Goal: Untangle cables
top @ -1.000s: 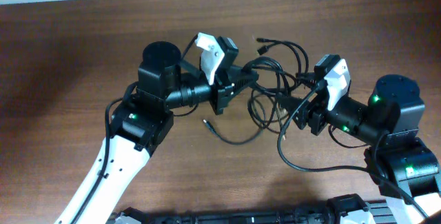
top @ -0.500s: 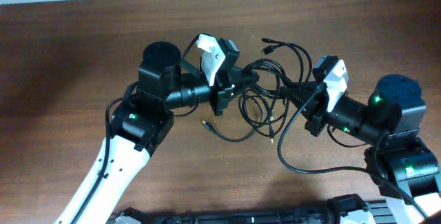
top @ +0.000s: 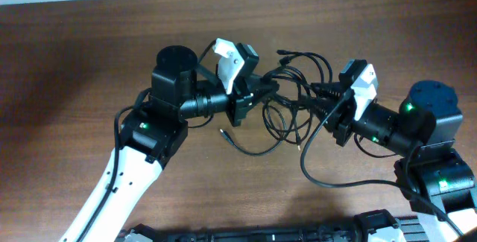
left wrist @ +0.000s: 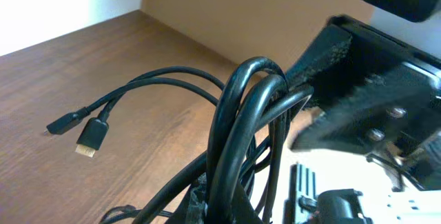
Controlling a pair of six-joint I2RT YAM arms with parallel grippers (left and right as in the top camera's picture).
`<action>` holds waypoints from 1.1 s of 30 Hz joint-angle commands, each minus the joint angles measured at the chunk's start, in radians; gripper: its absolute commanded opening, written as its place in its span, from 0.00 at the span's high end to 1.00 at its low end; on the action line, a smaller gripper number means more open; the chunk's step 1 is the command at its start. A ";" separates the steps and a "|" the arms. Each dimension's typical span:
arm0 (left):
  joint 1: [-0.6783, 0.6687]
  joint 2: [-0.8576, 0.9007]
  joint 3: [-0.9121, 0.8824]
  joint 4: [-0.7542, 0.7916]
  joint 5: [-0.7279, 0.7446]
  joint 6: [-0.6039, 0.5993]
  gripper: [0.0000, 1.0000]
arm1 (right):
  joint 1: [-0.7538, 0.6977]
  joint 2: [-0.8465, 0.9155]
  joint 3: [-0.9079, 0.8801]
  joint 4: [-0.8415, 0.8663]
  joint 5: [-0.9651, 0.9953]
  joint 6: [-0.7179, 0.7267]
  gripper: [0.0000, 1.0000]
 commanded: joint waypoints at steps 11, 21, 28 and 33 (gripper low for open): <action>0.005 -0.011 0.010 0.002 0.002 0.018 1.00 | -0.002 -0.008 0.006 0.014 -0.013 0.002 0.80; 0.005 -0.011 0.010 -0.030 -0.033 0.018 1.00 | -0.002 -0.008 0.006 0.014 -0.018 0.002 0.96; 0.005 -0.011 0.010 -0.047 -0.055 0.019 1.00 | -0.002 -0.008 0.006 0.014 -0.035 0.002 0.95; 0.005 -0.011 0.010 -0.063 -0.111 0.018 1.00 | -0.002 -0.008 0.006 0.014 -0.035 0.002 0.96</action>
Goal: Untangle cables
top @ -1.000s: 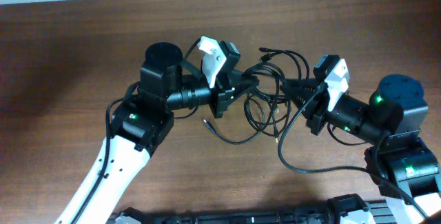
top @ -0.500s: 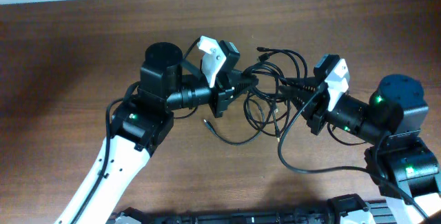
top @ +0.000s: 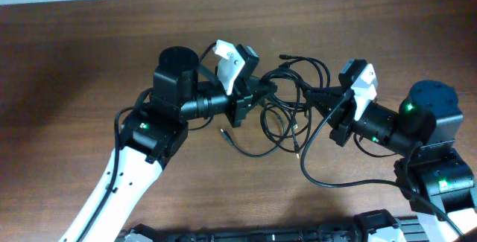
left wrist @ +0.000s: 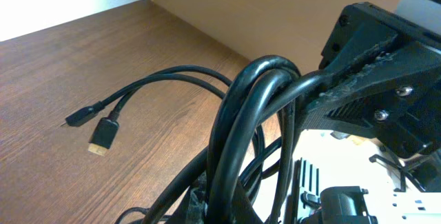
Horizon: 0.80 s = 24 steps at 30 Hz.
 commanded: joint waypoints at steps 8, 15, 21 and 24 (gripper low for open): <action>0.005 -0.011 0.010 -0.040 -0.223 -0.298 1.00 | -0.002 -0.008 0.006 0.005 0.290 0.363 0.96; 0.005 -0.011 0.010 -0.039 -0.215 -0.483 1.00 | -0.002 -0.008 0.006 -0.002 0.457 0.656 0.96; 0.005 -0.011 0.010 -0.035 -0.242 -0.603 1.00 | -0.002 -0.008 0.006 -0.090 0.579 0.875 0.96; 0.005 -0.011 0.010 -0.035 -0.294 -0.687 1.00 | -0.002 -0.008 0.006 -0.129 0.618 0.950 0.96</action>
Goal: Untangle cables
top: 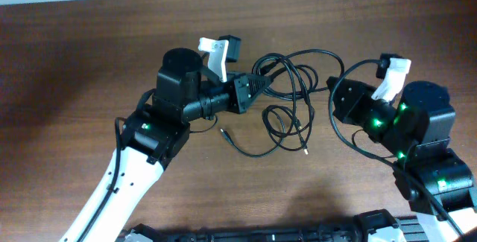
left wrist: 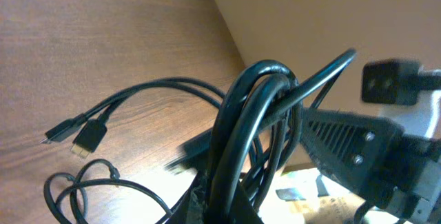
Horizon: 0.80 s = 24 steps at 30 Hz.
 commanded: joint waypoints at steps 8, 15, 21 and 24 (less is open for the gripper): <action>0.016 -0.011 0.010 -0.005 -0.277 -0.265 1.00 | -0.011 -0.010 0.006 -0.035 0.187 0.203 0.96; 0.016 -0.011 0.010 0.051 -0.324 -0.274 1.00 | -0.011 -0.010 0.006 -0.055 0.187 0.202 0.96; 0.016 -0.012 0.010 0.080 -0.318 -0.079 1.00 | -0.011 -0.007 0.006 -0.072 0.187 0.187 0.46; 0.016 -0.012 0.010 0.127 -0.291 0.192 1.00 | -0.011 -0.007 0.006 -0.091 0.178 0.141 0.30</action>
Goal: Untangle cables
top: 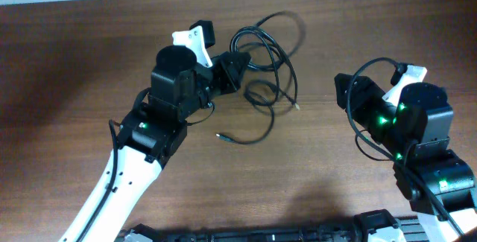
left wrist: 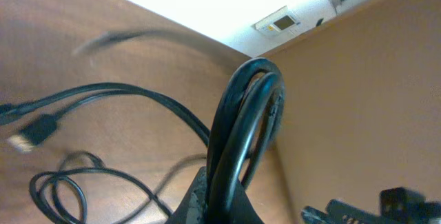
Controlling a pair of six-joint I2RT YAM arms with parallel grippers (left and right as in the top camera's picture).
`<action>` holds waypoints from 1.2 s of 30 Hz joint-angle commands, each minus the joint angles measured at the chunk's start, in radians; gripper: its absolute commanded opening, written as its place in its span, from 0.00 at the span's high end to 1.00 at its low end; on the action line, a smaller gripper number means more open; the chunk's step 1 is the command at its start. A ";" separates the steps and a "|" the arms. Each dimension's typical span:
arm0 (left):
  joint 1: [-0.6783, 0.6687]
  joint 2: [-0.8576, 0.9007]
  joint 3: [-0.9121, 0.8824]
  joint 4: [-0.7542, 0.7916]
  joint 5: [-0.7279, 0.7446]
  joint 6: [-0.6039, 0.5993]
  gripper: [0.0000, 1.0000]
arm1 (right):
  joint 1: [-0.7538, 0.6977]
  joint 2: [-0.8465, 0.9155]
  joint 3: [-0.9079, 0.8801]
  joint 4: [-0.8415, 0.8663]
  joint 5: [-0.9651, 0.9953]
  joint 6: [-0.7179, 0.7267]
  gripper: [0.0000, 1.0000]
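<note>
A tangle of black cables (top: 262,47) hangs from my left gripper (top: 232,69), which is shut on a few loops of it. The loops rise out of the jaws (left wrist: 242,114) in the left wrist view, where the gripper (left wrist: 219,207) sits at the bottom edge. Two connector ends (left wrist: 27,138) dangle on the left and a small coil (left wrist: 62,186) lies below. One loose cable end (top: 220,135) rests on the table. My right gripper (top: 344,89) is drawn back at the right, apart from the tangle, and its jaws are too dark to read.
The brown wooden table (top: 74,63) runs to a pale wall along the far edge. A black lead (top: 373,65) arcs over the right arm's wrist. The right arm's body (top: 428,130) fills the right front corner.
My left gripper has moved toward the far edge and a little left, the cable bundle still in it. The tangle now lies farther from the right arm, which has barely shifted.
At first both grippers met at the tangle in mid-table, the left shut on several loops and the right at its right side. The right gripper then stood withdrawn to the right. The left has since carried the bundle toward the far edge.
</note>
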 commanded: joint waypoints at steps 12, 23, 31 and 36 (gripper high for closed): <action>0.002 -0.015 0.010 0.149 0.513 0.954 1.00 | -0.003 -0.005 0.006 0.107 -0.474 -0.802 0.15; 0.002 -0.015 0.010 0.153 0.407 0.953 1.00 | -0.003 -0.005 0.006 0.178 -0.695 -0.898 0.45; 0.001 -0.016 0.010 0.161 0.315 0.953 1.00 | -0.003 -0.005 0.006 0.190 -0.716 -0.898 0.96; 0.002 -0.015 0.010 0.170 0.421 0.953 1.00 | -0.003 -0.005 0.006 0.206 -0.715 -0.901 0.47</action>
